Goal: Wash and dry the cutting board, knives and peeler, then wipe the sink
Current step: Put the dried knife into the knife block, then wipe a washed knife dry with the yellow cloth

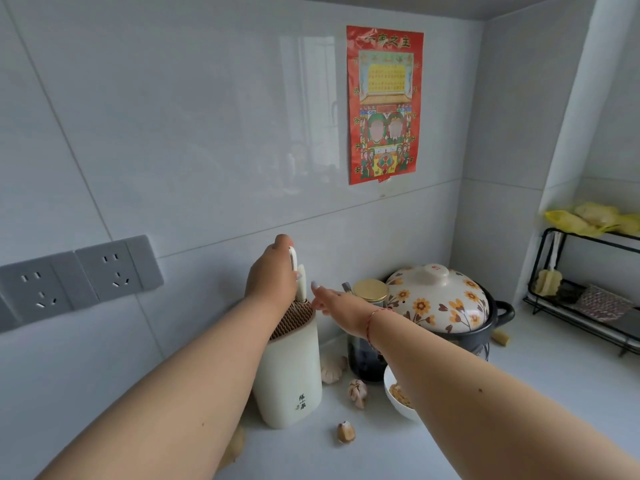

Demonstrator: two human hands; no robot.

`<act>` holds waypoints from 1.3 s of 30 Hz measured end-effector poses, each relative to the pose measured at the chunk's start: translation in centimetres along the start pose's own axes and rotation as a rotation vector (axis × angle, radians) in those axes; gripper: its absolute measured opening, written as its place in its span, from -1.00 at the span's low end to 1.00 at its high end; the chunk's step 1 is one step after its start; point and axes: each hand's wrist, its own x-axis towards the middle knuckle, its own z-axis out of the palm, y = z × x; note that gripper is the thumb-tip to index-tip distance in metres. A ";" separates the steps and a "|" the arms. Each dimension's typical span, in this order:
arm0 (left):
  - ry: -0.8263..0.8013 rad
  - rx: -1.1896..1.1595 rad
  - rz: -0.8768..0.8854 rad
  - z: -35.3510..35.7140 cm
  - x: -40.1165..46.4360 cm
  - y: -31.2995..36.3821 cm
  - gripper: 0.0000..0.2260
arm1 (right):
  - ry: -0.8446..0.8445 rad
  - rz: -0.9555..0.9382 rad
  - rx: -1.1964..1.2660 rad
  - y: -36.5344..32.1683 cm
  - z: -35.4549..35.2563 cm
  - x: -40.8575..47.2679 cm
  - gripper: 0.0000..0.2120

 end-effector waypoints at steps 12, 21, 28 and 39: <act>0.133 -0.026 0.155 -0.9 -3.6 3.2 -0.58 | 0.306 -0.012 0.091 0.7 -2.7 -4.1 -0.38; -0.209 -0.049 0.230 2.9 -9.4 9.3 -0.72 | 0.543 0.035 0.146 4.1 -6.1 -12.9 -0.43; -0.348 -0.205 0.351 7.6 -13.9 18.9 -0.77 | 0.730 0.172 0.242 9.8 -9.3 -22.3 -0.52; -0.662 -0.374 0.519 13.0 -22.9 32.9 -0.76 | 0.980 0.630 0.260 21.5 -13.4 -39.7 -0.42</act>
